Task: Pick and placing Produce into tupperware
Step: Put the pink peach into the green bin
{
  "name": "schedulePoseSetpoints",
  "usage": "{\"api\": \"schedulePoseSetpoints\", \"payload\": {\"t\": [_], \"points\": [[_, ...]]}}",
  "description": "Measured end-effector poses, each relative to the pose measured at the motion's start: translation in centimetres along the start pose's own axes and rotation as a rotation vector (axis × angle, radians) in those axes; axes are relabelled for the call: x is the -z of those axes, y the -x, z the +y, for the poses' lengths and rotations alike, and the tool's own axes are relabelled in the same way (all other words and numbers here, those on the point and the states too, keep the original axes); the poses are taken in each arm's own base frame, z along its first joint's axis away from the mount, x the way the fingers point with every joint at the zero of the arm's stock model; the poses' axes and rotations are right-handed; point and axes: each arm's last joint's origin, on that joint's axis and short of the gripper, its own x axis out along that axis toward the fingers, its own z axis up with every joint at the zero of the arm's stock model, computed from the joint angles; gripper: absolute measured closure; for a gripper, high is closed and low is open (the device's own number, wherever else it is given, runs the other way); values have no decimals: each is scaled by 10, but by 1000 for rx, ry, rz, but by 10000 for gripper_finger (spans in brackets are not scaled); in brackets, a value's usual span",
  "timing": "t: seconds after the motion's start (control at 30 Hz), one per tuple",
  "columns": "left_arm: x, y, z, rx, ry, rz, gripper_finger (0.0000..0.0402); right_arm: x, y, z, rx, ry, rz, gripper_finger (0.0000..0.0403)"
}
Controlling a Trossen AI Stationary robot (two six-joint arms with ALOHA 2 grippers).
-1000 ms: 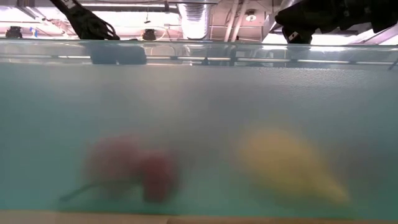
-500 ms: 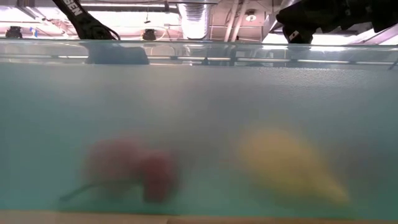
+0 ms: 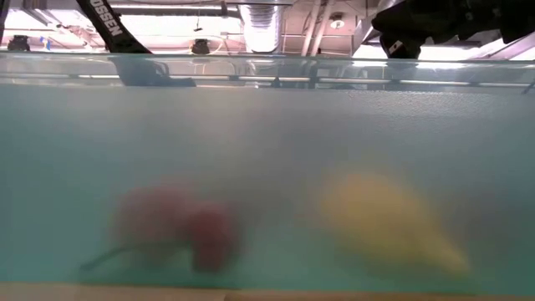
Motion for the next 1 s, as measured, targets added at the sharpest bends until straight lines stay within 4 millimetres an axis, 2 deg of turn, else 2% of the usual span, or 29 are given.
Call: {"api": "schedulePoseSetpoints", "payload": {"t": [0.53, 0.63, 0.87, 1.0], "points": [[-1, 0, 0, 8, -18, -11, 181, 0, 0, 0, 0, 0, 0, 344], [-1, 0, 0, 33, -19, -3, 203, 0, 0, 0, 0, 0, 0, 344], [-1, 0, 0, 27, -17, -3, 285, 0, 0, 0, 0, 0, 0, 344], [-1, 0, 0, 26, -17, -3, 320, 0, 0, 0, 0, 0, 0, 344]]}}
